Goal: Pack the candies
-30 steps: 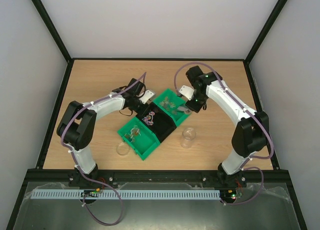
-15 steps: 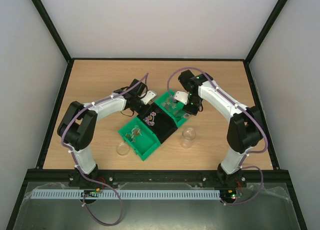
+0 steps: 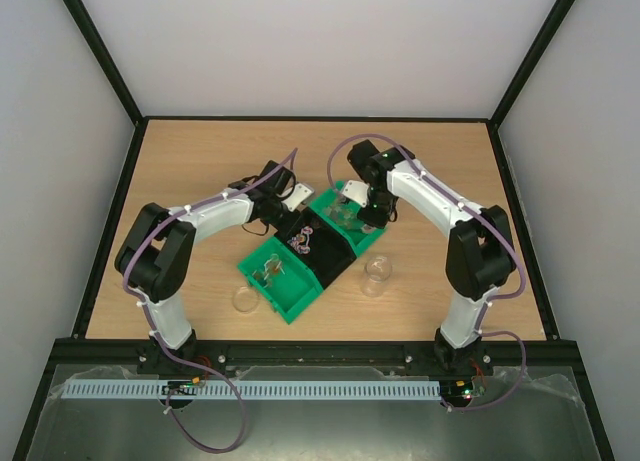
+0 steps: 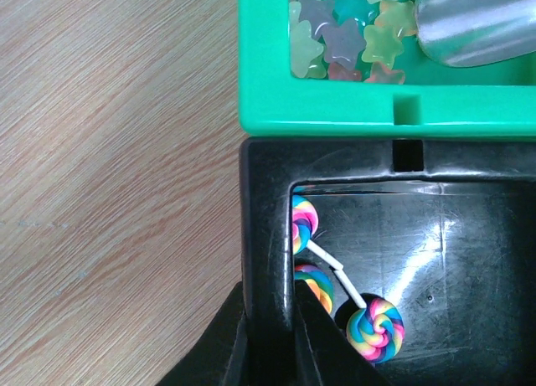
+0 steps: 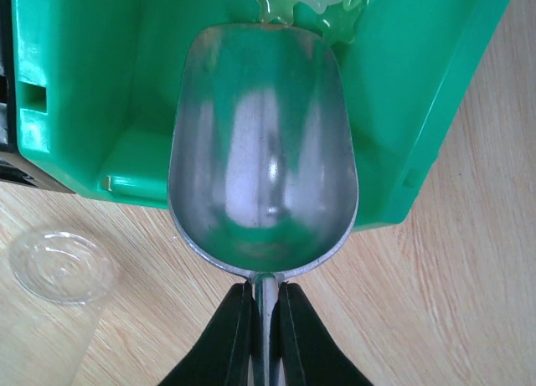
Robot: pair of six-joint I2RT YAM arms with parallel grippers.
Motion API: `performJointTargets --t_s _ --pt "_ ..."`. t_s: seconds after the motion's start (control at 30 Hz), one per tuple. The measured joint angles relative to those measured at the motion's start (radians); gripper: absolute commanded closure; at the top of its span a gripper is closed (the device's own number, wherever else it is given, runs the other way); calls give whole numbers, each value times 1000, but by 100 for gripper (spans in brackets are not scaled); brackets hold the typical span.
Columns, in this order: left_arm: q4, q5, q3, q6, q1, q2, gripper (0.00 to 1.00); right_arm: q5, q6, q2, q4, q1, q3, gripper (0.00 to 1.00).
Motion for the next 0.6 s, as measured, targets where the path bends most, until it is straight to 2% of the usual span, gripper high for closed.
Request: performJointTargets --t_s 0.37,0.6 --pt "0 3 -1 -3 1 0 98 -3 60 -109 196 0 -189 99" --pt "0 0 -1 0 1 0 98 -52 100 -89 446 0 -270 99"
